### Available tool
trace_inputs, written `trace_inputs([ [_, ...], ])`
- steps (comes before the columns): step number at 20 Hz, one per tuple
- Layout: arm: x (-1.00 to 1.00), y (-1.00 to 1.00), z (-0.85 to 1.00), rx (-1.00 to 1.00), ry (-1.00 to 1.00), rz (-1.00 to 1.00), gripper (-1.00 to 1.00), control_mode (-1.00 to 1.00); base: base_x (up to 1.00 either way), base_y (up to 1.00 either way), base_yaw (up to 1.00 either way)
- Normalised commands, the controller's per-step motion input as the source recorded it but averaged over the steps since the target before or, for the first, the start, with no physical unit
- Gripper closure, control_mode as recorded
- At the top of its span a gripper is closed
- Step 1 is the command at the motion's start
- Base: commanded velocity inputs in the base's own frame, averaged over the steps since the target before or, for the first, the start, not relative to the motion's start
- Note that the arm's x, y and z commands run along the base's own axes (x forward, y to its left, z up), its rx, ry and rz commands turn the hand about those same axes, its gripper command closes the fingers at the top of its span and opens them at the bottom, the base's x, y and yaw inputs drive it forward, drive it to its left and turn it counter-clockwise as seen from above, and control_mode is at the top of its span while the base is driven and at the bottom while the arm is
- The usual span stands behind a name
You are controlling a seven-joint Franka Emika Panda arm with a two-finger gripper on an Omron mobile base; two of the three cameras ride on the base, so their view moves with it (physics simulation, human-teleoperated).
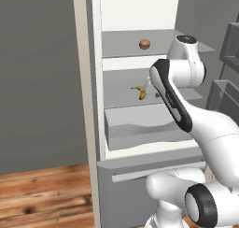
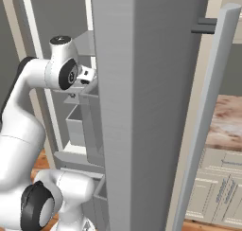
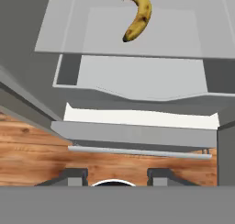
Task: Pick the tangerine and banana from the fridge and place them inside the tupperware on the counter.
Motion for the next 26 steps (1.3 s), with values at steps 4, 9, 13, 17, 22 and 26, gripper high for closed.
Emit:
trace_inputs([
  [4,0.0,0.0,-0.04,-0.01,-0.13,0.0,-1.0,-1.0,0.0,0.0,0.0],
  [9,0.18,-0.02,-0.11,-0.08,-0.23,-0.01,-1.0,-1.0,0.0,0.0,0.0],
  [13,0.39,-0.27,-0.19,0.0,0.0,-0.03,-1.0,-1.0,0.0,0.0,0.0],
  [17,0.08,-0.1,-0.15,0.0,0.05,0.0,-1.0,-1.0,0.0,0.0,0.0],
  [22,0.58,0.0,-0.1,0.0,0.16,0.0,-1.0,-1.0,0.0,0.0,0.0],
  [26,0.62,0.0,-0.2,0.0,0.04,-0.02,-1.0,-1.0,0.0,0.0,0.0],
])
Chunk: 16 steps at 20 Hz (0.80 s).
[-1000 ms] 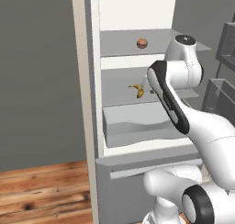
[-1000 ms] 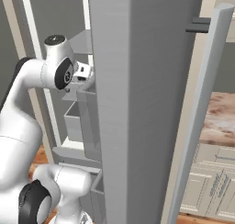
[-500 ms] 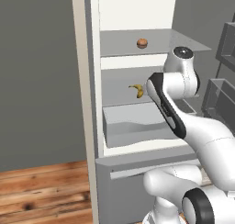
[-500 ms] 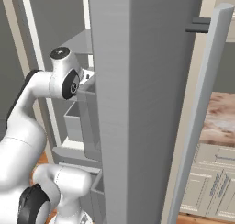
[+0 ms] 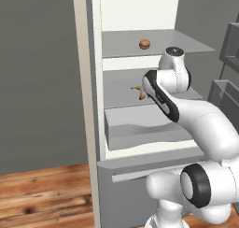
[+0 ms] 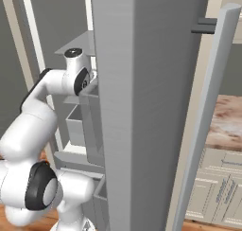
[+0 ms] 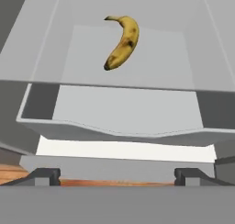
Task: Pick the tangerine and banana from the fridge and place them inside the tupperware on the counter.
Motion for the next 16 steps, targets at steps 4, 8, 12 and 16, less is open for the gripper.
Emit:
trace_inputs([
  [4,0.57,0.0,-0.29,0.0,0.0,0.0,-1.0,-1.0,0.0,0.0,0.0],
  [8,0.51,0.0,-0.37,0.0,0.0,0.0,-1.0,-1.0,0.0,0.0,0.0],
  [12,0.5,0.0,-0.47,0.0,0.0,0.0,-1.0,-1.0,0.0,0.0,0.0],
  [16,0.45,0.0,-0.4,0.0,0.0,0.0,-1.0,-1.0,0.0,0.0,0.0],
])
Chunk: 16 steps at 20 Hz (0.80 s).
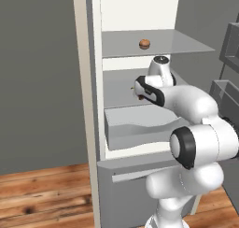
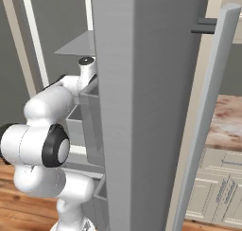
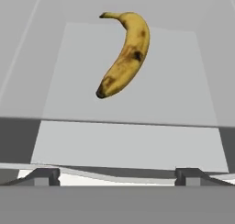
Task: Pick the tangerine and banana from the fridge and place them inside the tupperware on the counter.
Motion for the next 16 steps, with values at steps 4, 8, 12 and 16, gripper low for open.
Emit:
trace_inputs([
  [4,0.42,0.0,-0.26,0.0,0.0,0.0,-1.0,-1.0,0.0,0.0,0.0],
  [8,0.4,0.0,-0.14,0.0,0.0,0.0,-1.0,-1.0,0.0,0.0,0.0],
  [12,0.39,0.0,-0.11,0.0,0.0,0.0,-1.0,-1.0,0.0,0.0,0.0],
  [16,0.34,0.0,-0.08,0.0,0.0,0.0,-1.0,-1.0,0.0,0.0,0.0],
])
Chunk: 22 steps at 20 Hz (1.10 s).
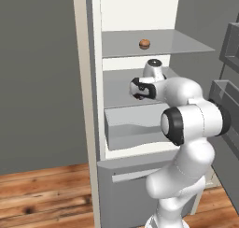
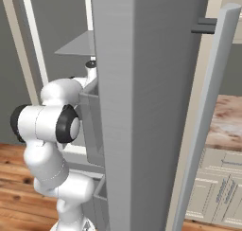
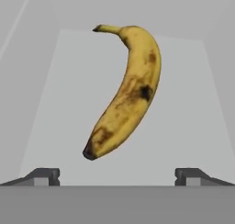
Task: Pick the tangerine and banana from the fridge and place them inside the tupperware on the counter.
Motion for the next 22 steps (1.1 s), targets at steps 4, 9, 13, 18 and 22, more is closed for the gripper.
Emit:
trace_inputs([
  [4,0.33,0.0,-0.05,0.0,0.0,0.0,-1.0,-1.0,0.0,0.0,0.0],
  [9,0.31,0.0,-0.02,0.0,0.0,0.0,-1.0,-1.0,0.0,0.0,0.0],
  [13,0.28,-0.01,-0.09,0.0,0.0,0.0,-1.0,-1.0,0.0,0.0,0.0],
  [18,0.2,-0.02,-0.16,0.01,0.0,0.0,-1.0,-1.0,0.0,0.0,0.0],
  [22,0.07,-0.04,-0.22,0.01,0.0,0.0,-1.0,-1.0,0.0,0.0,0.0],
])
